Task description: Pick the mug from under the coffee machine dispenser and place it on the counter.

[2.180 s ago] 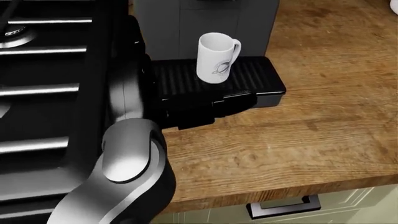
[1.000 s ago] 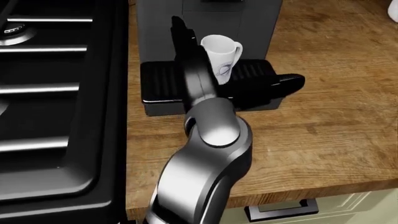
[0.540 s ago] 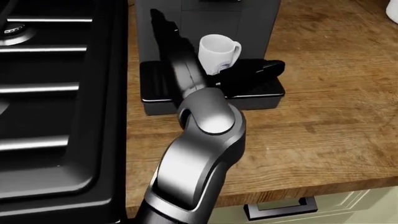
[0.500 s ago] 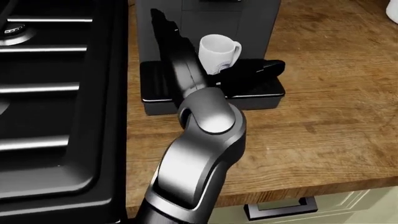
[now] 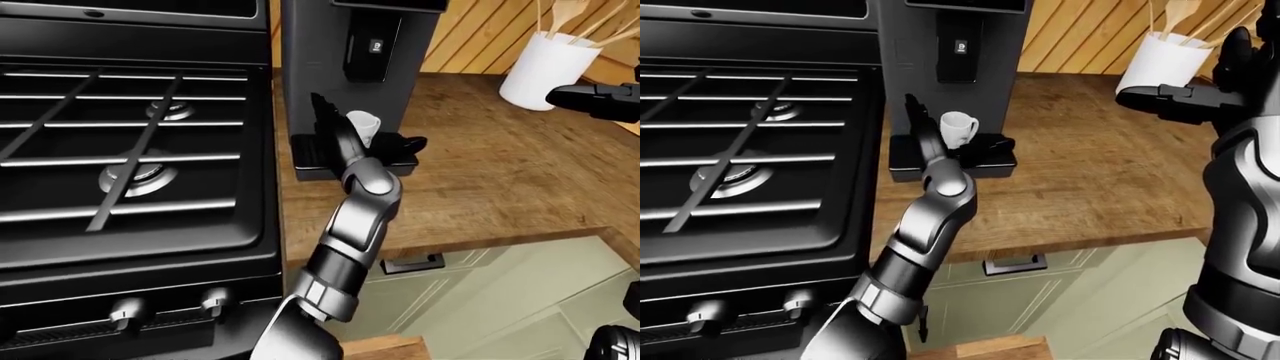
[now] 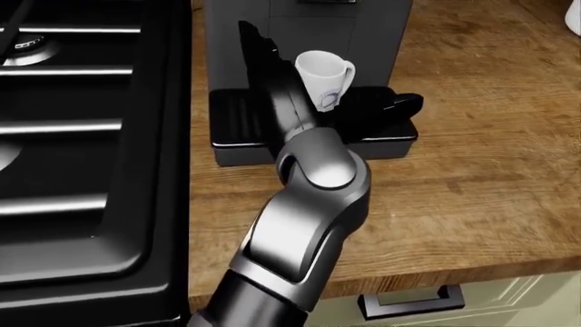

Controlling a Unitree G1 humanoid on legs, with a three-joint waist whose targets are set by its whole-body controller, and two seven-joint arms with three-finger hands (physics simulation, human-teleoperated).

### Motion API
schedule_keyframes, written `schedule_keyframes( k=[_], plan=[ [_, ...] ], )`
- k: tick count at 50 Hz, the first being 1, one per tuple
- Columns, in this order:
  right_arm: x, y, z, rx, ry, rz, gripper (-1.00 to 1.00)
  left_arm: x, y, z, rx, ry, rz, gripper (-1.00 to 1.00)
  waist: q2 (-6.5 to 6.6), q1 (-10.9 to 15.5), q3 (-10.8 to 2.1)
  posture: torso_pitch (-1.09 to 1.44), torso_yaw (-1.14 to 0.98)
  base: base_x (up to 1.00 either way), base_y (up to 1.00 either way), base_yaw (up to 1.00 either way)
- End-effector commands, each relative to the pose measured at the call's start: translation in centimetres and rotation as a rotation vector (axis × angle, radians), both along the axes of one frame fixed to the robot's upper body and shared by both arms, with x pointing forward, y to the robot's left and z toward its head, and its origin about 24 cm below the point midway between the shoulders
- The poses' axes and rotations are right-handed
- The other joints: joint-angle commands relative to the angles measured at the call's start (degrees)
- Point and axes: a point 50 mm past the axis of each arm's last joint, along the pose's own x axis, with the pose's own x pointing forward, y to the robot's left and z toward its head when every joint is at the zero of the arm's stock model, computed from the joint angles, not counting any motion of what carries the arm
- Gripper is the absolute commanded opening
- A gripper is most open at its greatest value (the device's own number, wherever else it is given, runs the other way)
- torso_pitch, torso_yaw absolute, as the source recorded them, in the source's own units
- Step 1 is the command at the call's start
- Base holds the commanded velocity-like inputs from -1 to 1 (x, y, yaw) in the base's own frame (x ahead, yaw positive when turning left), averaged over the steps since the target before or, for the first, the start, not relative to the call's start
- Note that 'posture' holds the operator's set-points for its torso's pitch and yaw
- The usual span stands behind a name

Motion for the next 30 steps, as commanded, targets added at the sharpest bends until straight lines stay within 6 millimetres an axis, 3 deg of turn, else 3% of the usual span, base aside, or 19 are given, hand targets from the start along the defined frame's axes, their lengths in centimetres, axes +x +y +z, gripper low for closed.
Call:
schedule_keyframes(
  k=[1,12,13,15,18,23,30],
  plan=[
    [-0.95,0.01,1.98,-0.034,-0.090,-0.013,1.00,-0.04,-0.45,1.72,-0.031,-0.076,-0.033,1.00,-0.56,-0.02,-1.27,0.00,0.00,0.00,0.00,0.00],
    [-1.01,-0.06,2.00,-0.033,-0.091,-0.014,1.00,0.25,-0.91,1.41,-0.023,-0.071,-0.049,1.00,-0.42,-0.26,-1.34,0.00,0.00,0.00,0.00,0.00],
    [-0.99,-0.05,2.01,-0.034,-0.091,-0.014,1.00,0.20,-0.90,1.38,-0.023,-0.070,-0.052,0.93,-0.40,-0.28,-1.34,0.00,0.00,0.00,0.00,0.00],
    [-0.99,-0.06,2.00,-0.034,-0.091,-0.014,1.00,0.16,-0.92,1.52,-0.024,-0.074,-0.056,0.58,-0.36,-0.32,-1.36,0.00,0.00,0.00,0.00,0.00],
    [-0.98,-0.05,2.02,-0.034,-0.092,-0.014,1.00,0.19,-0.90,1.52,-0.024,-0.076,-0.056,0.28,-0.32,-0.36,-1.41,0.00,0.00,0.00,0.00,0.00],
    [-0.98,-0.09,1.94,-0.033,-0.091,-0.015,1.00,0.21,-0.97,1.57,-0.023,-0.080,-0.055,-0.04,-0.28,-0.38,-1.47,0.00,0.00,0.00,0.00,0.00],
    [-1.08,-0.03,2.15,-0.034,-0.094,-0.013,1.00,0.07,-1.03,1.47,-0.031,-0.079,-0.059,-0.04,-0.26,-0.34,-1.56,0.00,0.00,0.00,0.00,0.00]
  ],
)
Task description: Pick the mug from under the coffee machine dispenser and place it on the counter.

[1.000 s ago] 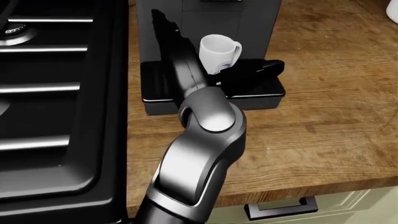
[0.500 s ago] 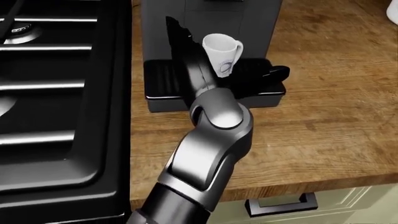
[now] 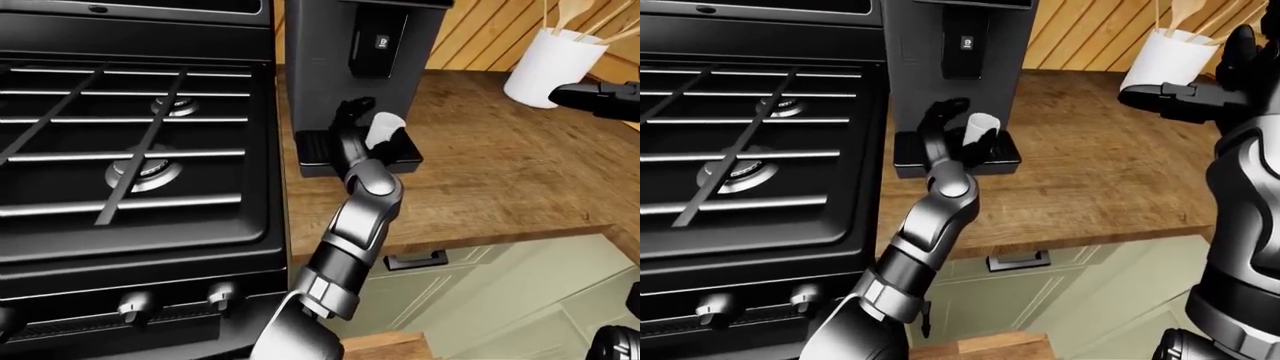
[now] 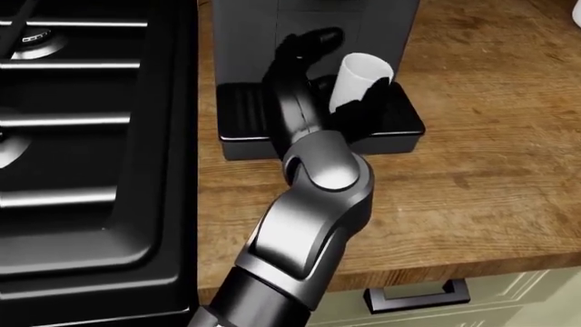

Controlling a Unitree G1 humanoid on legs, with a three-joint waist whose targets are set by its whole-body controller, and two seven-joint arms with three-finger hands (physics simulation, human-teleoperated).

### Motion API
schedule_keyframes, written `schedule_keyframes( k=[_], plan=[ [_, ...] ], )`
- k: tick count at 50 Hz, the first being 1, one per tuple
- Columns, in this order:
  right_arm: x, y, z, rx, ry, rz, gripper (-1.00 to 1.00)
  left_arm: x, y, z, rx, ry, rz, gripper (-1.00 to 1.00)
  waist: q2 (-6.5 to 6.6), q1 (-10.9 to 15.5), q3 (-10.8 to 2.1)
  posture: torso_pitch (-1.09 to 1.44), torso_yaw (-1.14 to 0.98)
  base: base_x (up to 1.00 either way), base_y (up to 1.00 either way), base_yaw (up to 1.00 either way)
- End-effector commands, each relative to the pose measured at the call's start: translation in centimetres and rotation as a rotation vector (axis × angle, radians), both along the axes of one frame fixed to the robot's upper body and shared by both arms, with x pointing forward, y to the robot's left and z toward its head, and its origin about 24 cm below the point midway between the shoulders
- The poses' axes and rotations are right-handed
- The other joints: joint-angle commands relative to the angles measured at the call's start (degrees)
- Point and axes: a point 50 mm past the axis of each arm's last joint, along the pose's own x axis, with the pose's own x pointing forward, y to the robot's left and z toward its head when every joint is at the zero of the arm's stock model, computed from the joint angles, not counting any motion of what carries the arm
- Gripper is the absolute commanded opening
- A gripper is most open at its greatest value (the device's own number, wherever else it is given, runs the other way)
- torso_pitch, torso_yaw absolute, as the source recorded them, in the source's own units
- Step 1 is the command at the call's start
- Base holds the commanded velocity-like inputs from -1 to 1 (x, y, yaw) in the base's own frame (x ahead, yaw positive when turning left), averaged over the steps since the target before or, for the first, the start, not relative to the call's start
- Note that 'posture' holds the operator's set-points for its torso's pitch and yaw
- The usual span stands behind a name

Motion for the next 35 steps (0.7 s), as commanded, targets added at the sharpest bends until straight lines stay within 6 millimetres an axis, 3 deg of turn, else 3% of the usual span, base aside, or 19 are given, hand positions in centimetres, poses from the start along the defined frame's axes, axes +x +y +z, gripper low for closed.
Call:
schedule_keyframes(
  k=[1,3,5,6,8,12,26,35],
  plan=[
    [-0.9,0.0,2.0,-0.034,-0.089,-0.012,1.00,-0.3,-0.5,2.0,-0.028,-0.085,-0.023,-0.06,-0.55,0.00,-1.45,0.00,0.00,0.00,0.00,0.00],
    [-1.0,0.0,2.0,-0.034,-0.090,-0.012,1.00,-0.3,-0.5,2.0,-0.027,-0.086,-0.025,-0.12,-0.53,0.01,-1.45,0.00,0.00,0.00,0.00,0.00],
    [-1.0,0.0,2.0,-0.034,-0.090,-0.012,1.00,-0.3,-0.6,2.0,-0.025,-0.087,-0.027,-0.61,-0.52,0.02,-1.45,0.00,0.00,0.00,0.00,0.00],
    [-1.0,0.0,2.0,-0.033,-0.090,-0.011,1.00,-0.3,-0.6,2.0,-0.026,-0.086,-0.028,-0.66,-0.52,0.03,-1.46,0.00,0.00,0.00,0.00,0.00],
    [-1.0,0.0,2.0,-0.033,-0.089,-0.011,1.00,-0.3,-0.6,2.0,-0.025,-0.087,-0.027,-0.98,-0.53,0.05,-1.47,0.00,0.00,0.00,0.00,0.00],
    [-1.0,0.0,2.0,-0.033,-0.089,-0.011,1.00,-0.4,-0.6,2.2,-0.027,-0.092,-0.031,-1.00,-0.55,0.06,-1.47,0.00,0.00,0.00,0.00,0.00],
    [-1.0,0.0,2.1,-0.033,-0.090,-0.011,1.00,-2.2,-0.2,5.8,-0.045,-0.173,-0.058,-1.00,-0.44,0.03,-1.19,0.00,0.00,0.00,0.00,0.00],
    [-0.9,0.2,2.1,-0.036,-0.089,-0.008,1.00,-4.6,0.8,7.0,-0.061,-0.181,-0.081,-1.00,-0.39,-0.06,-0.91,0.00,0.00,0.00,0.00,0.00]
  ],
)
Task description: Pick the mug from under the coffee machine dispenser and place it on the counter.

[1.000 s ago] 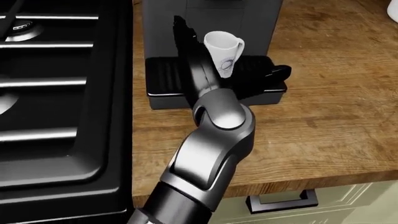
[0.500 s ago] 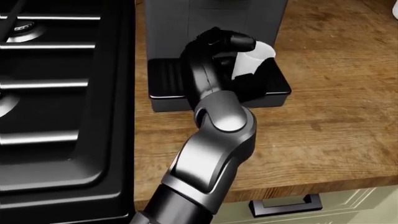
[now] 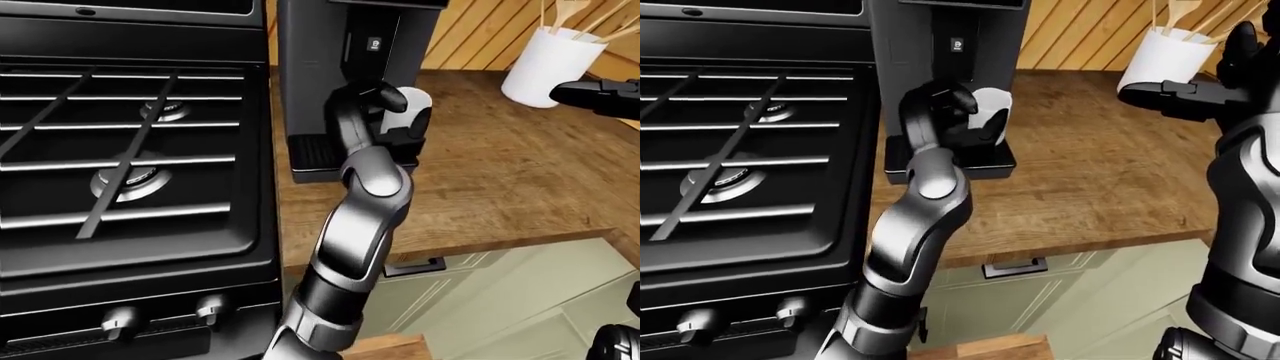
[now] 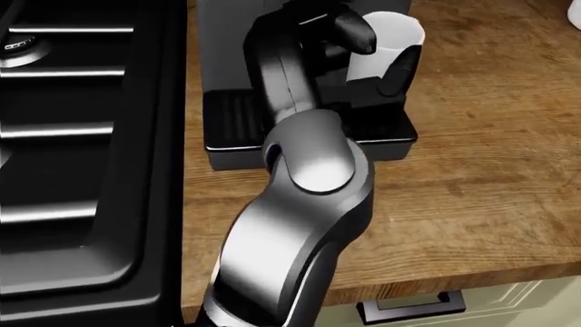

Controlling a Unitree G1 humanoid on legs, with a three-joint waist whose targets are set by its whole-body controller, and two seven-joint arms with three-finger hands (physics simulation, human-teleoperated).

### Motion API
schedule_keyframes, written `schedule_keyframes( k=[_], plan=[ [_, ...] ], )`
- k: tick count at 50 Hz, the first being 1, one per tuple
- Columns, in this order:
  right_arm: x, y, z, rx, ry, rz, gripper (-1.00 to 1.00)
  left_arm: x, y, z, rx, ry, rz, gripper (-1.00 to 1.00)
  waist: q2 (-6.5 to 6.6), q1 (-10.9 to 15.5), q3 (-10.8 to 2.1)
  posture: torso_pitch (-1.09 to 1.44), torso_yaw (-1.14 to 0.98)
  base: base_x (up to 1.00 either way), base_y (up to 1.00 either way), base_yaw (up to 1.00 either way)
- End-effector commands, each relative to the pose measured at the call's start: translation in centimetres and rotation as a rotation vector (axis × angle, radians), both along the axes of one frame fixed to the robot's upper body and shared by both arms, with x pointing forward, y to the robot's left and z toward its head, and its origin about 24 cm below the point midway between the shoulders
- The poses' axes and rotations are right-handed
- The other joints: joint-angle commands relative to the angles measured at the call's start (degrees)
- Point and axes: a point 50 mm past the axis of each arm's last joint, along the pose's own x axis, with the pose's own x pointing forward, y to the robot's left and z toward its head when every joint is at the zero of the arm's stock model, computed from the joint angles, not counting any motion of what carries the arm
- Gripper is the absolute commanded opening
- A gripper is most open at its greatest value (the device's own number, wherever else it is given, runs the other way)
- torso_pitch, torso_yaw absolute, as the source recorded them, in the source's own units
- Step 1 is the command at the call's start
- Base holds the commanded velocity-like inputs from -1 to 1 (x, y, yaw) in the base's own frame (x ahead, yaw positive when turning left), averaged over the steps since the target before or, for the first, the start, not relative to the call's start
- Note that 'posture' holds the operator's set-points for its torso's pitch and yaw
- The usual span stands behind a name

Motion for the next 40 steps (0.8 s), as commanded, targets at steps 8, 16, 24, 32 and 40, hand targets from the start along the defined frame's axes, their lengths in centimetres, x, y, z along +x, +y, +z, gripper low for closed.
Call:
schedule_keyframes(
  k=[8,16,24,32,40],
  plan=[
    [-0.8,0.2,1.7,-0.036,-0.080,-0.007,1.00,-1.5,1.0,1.3,-0.004,-0.052,-0.009,-1.00,-0.62,0.11,-1.28,0.00,0.00,0.00,0.00,0.00],
    [-0.9,0.1,2.0,-0.036,-0.084,-0.009,1.00,-1.7,2.0,0.9,0.034,-0.051,-0.010,-1.00,-0.67,0.23,-1.23,0.00,0.00,0.00,0.00,0.00],
    [-0.8,0.1,1.9,-0.037,-0.082,-0.010,1.00,-2.8,2.4,-0.4,0.073,-0.036,-0.043,-1.00,-0.74,0.34,-1.21,0.00,0.00,0.00,0.00,0.00],
    [-0.8,0.1,2.0,-0.040,-0.083,-0.013,1.00,-3.5,2.8,-1.1,0.094,-0.028,-0.052,-1.00,-0.89,0.44,-1.19,0.00,0.00,0.00,0.00,0.00],
    [-0.8,0.1,2.0,-0.040,-0.084,-0.012,1.00,-3.6,3.1,-1.3,0.087,-0.019,-0.042,-1.00,-1.01,0.49,-1.25,0.00,0.00,0.00,0.00,0.00]
  ],
)
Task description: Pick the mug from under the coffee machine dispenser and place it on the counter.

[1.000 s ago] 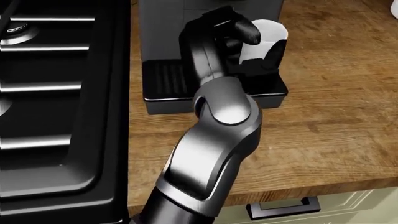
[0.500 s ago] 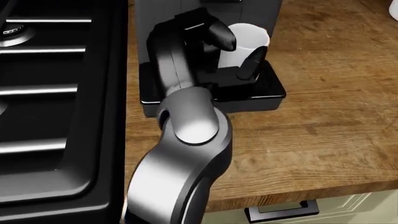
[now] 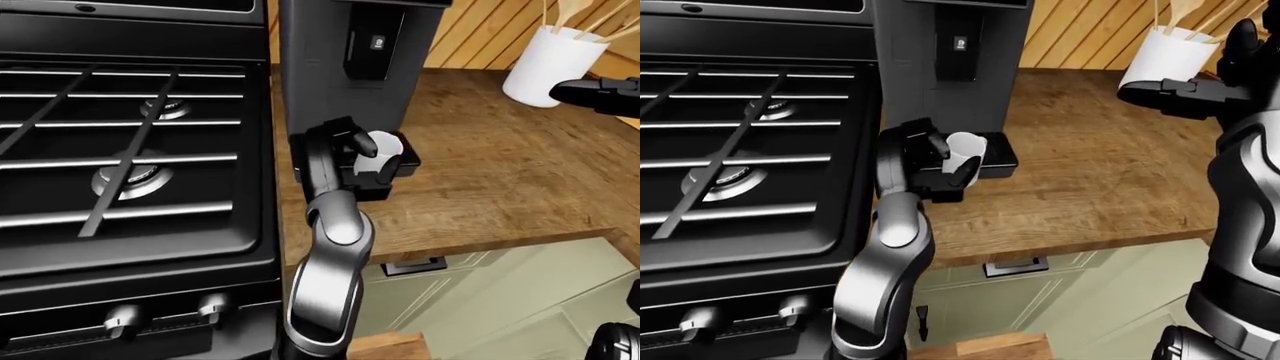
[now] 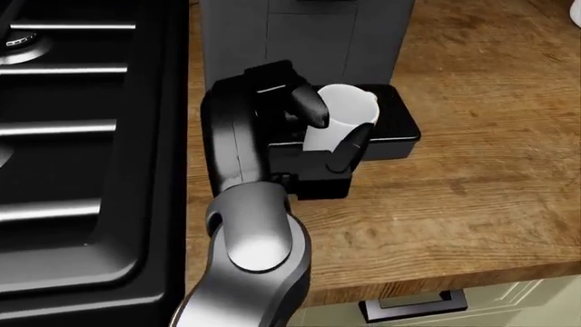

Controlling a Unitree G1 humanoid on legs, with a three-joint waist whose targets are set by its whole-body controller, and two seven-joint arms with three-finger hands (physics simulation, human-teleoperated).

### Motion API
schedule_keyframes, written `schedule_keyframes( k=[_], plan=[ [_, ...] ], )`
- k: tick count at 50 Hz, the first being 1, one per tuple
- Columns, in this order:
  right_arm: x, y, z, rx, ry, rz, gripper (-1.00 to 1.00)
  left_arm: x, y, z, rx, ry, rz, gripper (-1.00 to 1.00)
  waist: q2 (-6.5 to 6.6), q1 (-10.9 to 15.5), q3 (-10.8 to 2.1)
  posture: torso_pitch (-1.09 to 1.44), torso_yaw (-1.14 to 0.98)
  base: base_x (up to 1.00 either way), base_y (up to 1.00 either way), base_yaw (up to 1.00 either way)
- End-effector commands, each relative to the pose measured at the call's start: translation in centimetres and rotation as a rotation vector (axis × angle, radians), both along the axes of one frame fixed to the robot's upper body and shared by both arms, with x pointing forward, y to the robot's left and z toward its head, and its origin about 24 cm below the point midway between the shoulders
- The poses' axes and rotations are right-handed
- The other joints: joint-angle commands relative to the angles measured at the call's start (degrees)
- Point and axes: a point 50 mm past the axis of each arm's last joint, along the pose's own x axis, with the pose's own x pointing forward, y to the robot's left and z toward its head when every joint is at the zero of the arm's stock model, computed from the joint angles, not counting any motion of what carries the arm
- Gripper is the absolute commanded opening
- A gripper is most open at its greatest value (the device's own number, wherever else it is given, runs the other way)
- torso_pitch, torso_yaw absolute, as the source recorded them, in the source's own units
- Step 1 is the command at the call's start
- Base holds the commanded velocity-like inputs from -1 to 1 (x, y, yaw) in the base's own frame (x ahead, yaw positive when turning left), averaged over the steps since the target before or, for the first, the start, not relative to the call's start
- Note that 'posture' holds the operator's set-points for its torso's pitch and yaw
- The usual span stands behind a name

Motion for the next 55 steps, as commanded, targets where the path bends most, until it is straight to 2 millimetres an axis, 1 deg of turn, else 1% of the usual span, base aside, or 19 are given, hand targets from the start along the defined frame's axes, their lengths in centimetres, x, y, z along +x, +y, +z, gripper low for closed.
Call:
schedule_keyframes(
  k=[1,17,21,26,29,36,41,50,55],
  plan=[
    [-0.9,0.0,1.9,-0.033,-0.085,-0.012,1.00,-0.7,-0.5,1.9,-0.035,-0.094,-0.030,-1.00,-0.50,0.03,-1.40,0.00,0.00,0.00,0.00,0.00],
    [-0.9,0.0,1.9,-0.035,-0.086,-0.011,1.00,-2.1,-0.4,0.8,-0.037,-0.061,-0.053,-1.00,-0.66,0.10,-1.37,0.00,0.00,0.00,0.00,0.00],
    [-0.9,0.0,2.0,-0.035,-0.086,-0.012,1.00,-1.9,-0.4,0.6,-0.039,-0.055,-0.052,-1.00,-0.70,0.14,-1.39,0.00,0.00,0.00,0.00,0.00],
    [-0.9,0.0,2.0,-0.035,-0.086,-0.012,1.00,-1.9,-0.5,-0.1,-0.041,-0.035,-0.058,-1.00,-0.70,0.17,-1.43,0.00,0.00,0.00,0.00,0.00],
    [-0.9,0.1,2.0,-0.036,-0.086,-0.011,1.00,-1.6,-0.3,-0.9,-0.046,-0.014,-0.055,-1.00,-0.72,0.19,-1.43,0.00,0.00,0.00,0.00,0.00],
    [-0.9,0.0,2.1,-0.037,-0.087,-0.011,1.00,-1.4,-0.2,-1.5,-0.065,0.004,-0.055,-1.00,-0.68,0.19,-1.52,0.00,0.00,0.00,0.00,0.00],
    [-0.9,0.0,2.0,-0.038,-0.086,-0.010,1.00,-1.3,-0.1,-1.9,-0.066,0.011,-0.050,-1.00,-0.63,0.23,-1.54,0.00,0.00,0.00,0.00,0.00],
    [-1.0,0.0,2.1,-0.039,-0.086,-0.011,1.00,-1.5,-0.2,-1.9,-0.065,0.016,-0.053,-1.00,-0.57,0.24,-1.53,0.00,0.00,0.00,0.00,0.00],
    [-1.0,0.0,2.1,-0.040,-0.087,-0.011,1.00,-2.0,-0.6,-2.0,-0.069,0.029,-0.087,-1.00,-0.57,0.25,-1.52,0.00,0.00,0.00,0.00,0.00]
  ],
)
